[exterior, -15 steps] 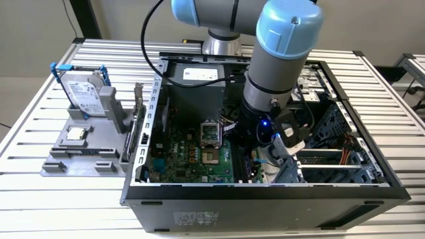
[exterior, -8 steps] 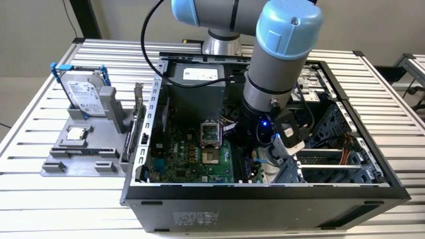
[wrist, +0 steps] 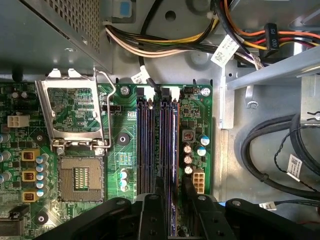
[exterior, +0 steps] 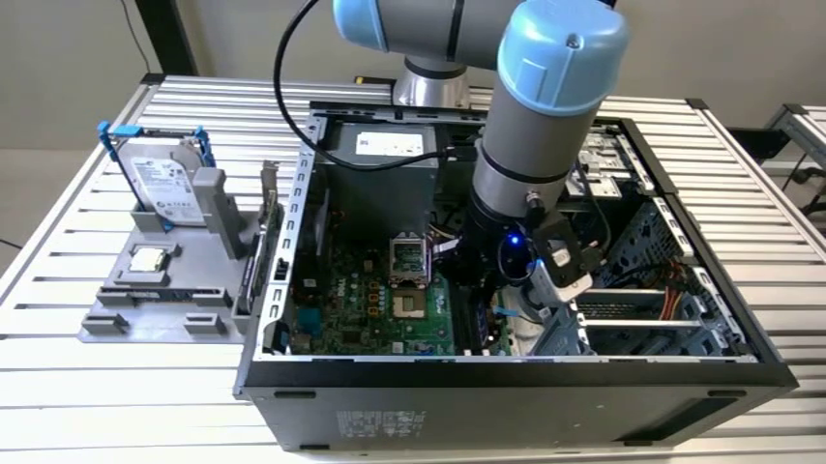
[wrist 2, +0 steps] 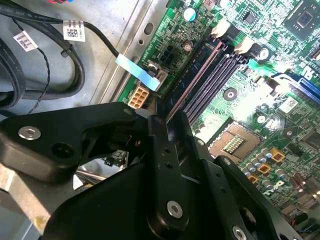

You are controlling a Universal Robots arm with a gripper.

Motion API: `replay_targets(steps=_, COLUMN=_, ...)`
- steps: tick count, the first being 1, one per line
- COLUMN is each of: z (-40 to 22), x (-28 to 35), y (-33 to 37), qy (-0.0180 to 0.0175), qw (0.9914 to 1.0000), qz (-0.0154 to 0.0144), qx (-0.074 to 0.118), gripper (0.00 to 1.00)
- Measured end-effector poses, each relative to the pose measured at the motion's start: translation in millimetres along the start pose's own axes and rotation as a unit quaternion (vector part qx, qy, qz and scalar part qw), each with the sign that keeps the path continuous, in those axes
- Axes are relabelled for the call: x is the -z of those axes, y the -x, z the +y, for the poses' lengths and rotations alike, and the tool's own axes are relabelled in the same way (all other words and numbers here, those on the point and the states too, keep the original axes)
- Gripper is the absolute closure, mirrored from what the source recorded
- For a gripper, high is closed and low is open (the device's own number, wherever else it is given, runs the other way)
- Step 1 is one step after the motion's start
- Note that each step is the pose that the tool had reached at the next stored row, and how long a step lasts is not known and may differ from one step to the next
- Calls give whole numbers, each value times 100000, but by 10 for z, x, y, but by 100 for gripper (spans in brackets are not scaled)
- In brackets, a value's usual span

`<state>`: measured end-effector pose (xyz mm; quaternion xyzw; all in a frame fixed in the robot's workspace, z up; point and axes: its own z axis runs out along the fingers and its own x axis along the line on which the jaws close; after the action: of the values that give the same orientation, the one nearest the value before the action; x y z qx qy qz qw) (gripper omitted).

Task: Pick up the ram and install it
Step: 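Insert the ram into the slot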

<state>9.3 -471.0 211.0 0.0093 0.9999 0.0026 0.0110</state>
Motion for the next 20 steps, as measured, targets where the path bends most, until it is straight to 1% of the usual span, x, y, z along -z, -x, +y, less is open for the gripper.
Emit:
replay_targets(steps=2, z=1, x=75, y=1, qy=5, qw=100000, qz=10, qx=-5, gripper=0)
replay_targets(steps=8, z=2, x=335, y=6, qy=-9, qw=100000, qz=33, qx=-4, gripper=0)
replay_targets(steps=10, z=2, x=396, y=7, qy=-5, qw=100000, qz=65, qx=-2, gripper=0)
replay_targets(steps=12, z=2, x=459, y=9, qy=-20, qw=100000, qz=166, qx=-7, gripper=0)
replay_targets(steps=14, z=2, x=478, y=9, qy=-3, qw=100000, qz=237, qx=-11, gripper=0)
replay_targets(steps=18, z=1, x=479, y=9, qy=28, qw=100000, qz=244, qx=-8, gripper=0)
replay_targets(steps=19, z=1, x=479, y=9, qy=35, qw=100000, qz=244, qx=-11, gripper=100)
replay_targets(steps=20, z=1, x=479, y=9, qy=42, qw=100000, qz=246, qx=-8, gripper=100)
